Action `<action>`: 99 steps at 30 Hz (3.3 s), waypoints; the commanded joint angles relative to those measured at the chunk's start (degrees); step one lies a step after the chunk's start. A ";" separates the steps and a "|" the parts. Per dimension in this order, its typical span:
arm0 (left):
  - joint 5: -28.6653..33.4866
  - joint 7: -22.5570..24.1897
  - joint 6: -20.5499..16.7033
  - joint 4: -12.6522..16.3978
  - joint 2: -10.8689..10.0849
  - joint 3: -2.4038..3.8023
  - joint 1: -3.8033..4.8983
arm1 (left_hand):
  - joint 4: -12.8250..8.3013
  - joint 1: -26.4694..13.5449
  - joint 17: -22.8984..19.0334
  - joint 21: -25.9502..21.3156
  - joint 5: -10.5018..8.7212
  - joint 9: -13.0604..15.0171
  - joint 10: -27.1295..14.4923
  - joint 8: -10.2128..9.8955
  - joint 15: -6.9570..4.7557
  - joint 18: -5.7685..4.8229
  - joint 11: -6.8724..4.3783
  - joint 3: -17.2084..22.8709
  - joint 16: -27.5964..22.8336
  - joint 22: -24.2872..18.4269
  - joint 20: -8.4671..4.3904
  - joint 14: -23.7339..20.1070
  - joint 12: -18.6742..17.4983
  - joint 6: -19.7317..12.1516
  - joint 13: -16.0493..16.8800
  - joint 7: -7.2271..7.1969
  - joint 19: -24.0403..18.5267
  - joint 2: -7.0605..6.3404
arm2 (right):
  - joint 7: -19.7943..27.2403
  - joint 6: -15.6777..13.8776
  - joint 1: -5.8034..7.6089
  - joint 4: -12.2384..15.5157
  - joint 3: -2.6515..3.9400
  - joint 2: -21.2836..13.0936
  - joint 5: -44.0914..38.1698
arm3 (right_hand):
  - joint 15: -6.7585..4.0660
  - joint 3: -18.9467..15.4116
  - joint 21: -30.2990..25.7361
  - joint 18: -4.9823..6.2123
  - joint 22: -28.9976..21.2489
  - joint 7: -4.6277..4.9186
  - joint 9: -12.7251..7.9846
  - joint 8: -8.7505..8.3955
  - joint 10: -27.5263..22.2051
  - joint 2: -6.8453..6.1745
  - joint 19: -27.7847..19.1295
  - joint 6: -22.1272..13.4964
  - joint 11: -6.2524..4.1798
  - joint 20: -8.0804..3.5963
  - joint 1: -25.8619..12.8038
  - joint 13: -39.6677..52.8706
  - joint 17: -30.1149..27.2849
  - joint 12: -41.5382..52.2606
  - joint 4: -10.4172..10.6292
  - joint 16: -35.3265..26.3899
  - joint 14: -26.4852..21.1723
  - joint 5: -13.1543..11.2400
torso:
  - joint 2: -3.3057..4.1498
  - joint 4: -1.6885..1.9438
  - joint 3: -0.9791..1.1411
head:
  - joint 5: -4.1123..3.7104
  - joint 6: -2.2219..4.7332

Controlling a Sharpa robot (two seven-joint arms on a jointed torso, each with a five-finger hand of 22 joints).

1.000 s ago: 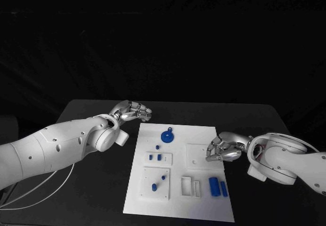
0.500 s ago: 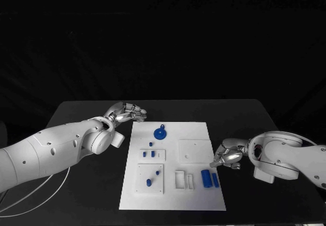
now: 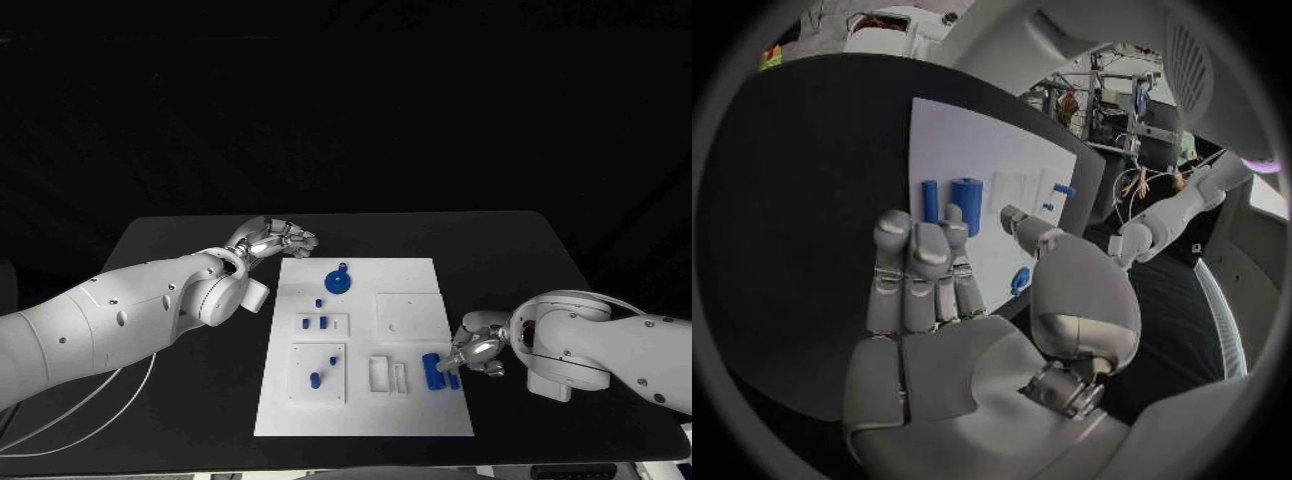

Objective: Assemble the parts on the task board

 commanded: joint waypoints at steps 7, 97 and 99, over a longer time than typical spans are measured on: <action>1.25 1.44 0.56 0.10 -0.05 -0.03 -0.08 | 0.10 -1.02 0.16 -0.42 -0.21 -0.11 -0.02 0.17 -0.02 0.48 0.34 -0.70 -0.45 0.03 0.11 0.37 -0.04 -0.62 -0.15 0.01 0.38 0.15 | -1.80 -2.28 -1.67 -1.10 -0.25 2.00 -0.91 | 0.08 -0.52 0.75 1.16 1.36 0.37 0.16 -0.63 -0.25 0.00 -0.16 -0.65 0.26 -0.72 -1.44 0.67 0.40 0.67 0.80 0.50 0.01 -0.25 | -0.44 0.75 -0.34 | -0.34 -0.67; 1.29 0.78 1.98 0.34 -1.12 -0.04 -0.08 | 0.03 -0.94 0.56 -0.86 0.04 -0.23 -0.19 0.16 0.05 0.57 0.40 -1.11 -1.02 0.13 0.17 0.26 -0.09 -0.59 -0.39 -0.03 0.46 0.91 | -1.34 -10.82 -3.54 -3.38 -0.22 11.60 5.67 | -0.80 0.24 4.01 1.16 1.02 -0.66 0.81 -0.91 1.64 1.14 -0.73 3.38 -0.71 -1.38 -4.48 2.90 1.42 0.28 -2.96 1.70 0.15 -0.24 | -0.06 0.70 -0.46 | 1.08 -1.40; 1.29 0.77 1.96 0.34 -1.13 -0.04 -0.08 | 0.03 -0.95 0.56 -0.86 0.04 -0.23 -0.19 0.16 0.05 0.57 0.40 -1.11 -1.02 0.13 0.18 0.26 -0.09 -0.59 -0.39 -0.03 0.46 0.91 | -1.32 -11.30 -3.71 -3.69 -0.22 12.03 5.02 | -0.81 -0.03 4.01 1.16 1.01 -0.67 0.82 -0.95 1.63 1.36 -0.79 3.38 -0.73 -1.42 -4.58 2.95 1.44 0.25 -3.10 1.71 0.11 -0.24 | -0.06 0.66 -0.46 | 1.14 -1.41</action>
